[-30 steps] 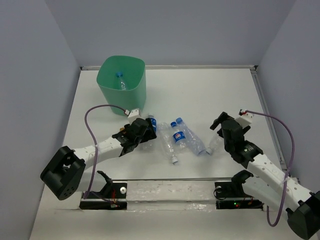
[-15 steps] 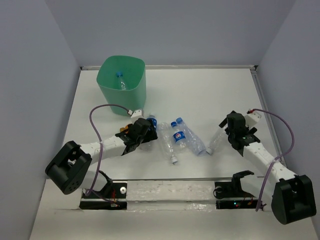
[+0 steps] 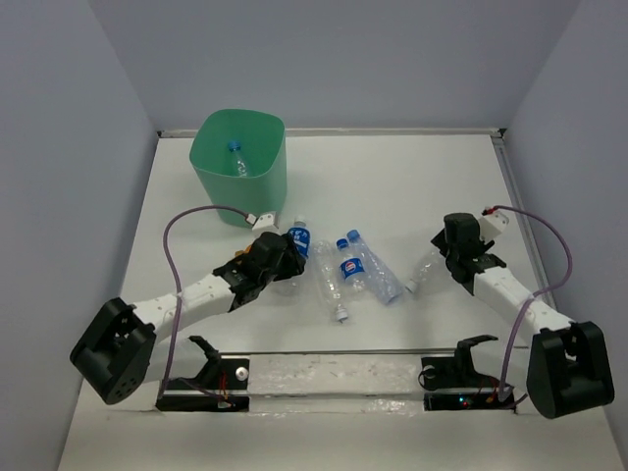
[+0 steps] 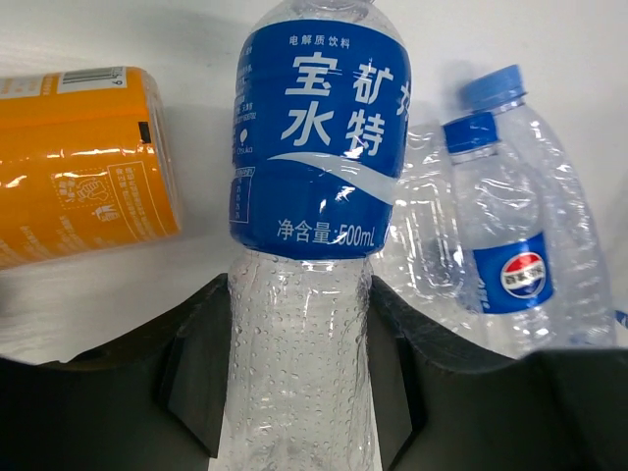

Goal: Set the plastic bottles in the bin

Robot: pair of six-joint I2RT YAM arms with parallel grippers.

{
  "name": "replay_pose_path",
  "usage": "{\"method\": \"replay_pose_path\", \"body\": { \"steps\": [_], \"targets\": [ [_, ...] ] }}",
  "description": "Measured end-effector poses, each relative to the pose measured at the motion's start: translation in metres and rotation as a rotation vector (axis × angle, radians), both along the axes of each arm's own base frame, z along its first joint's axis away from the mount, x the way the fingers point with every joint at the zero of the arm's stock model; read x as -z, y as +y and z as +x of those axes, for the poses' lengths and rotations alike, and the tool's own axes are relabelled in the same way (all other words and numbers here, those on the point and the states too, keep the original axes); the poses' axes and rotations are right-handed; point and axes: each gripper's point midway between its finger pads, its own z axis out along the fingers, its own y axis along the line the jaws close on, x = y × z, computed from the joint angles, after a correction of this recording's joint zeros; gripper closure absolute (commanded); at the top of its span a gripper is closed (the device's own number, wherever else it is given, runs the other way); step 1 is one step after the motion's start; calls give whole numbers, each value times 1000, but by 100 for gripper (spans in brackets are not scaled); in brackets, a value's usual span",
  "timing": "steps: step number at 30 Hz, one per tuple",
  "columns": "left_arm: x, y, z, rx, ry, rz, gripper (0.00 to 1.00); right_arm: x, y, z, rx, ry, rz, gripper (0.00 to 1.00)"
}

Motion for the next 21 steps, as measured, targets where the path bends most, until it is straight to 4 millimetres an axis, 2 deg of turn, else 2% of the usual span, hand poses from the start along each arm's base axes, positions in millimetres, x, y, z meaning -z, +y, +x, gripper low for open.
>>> {"method": "replay_pose_path", "body": {
  "steps": [8,10,11,13,15,16,18,19,20,21],
  "targets": [
    [-55,1,-14,52,-86,-100,61,-73,-3,0,-28,-236,-2,50],
    [-75,2,-16,61,-116,-118,60,-87,-1,-2,-49,-282,7,50],
    [-92,3,-15,64,-151,-130,60,-93,1,-3,-62,-300,12,51],
    [-136,3,-9,62,-239,-161,59,-108,8,-4,-105,-356,38,51],
    [-192,2,2,49,-357,-199,59,-124,17,-3,-150,-419,67,51],
    [-231,3,11,34,-441,-220,59,-130,20,-3,-167,-441,78,51],
    [-287,6,23,9,-556,-245,59,-141,31,0,-224,-482,107,51],
    [-326,12,36,-16,-631,-277,59,-143,36,0,-246,-488,115,51],
    [-356,28,53,-67,-698,-298,59,-144,42,1,-276,-494,127,51],
    [-376,45,67,-124,-751,-307,59,-145,46,1,-297,-496,135,51]
  ]
}}
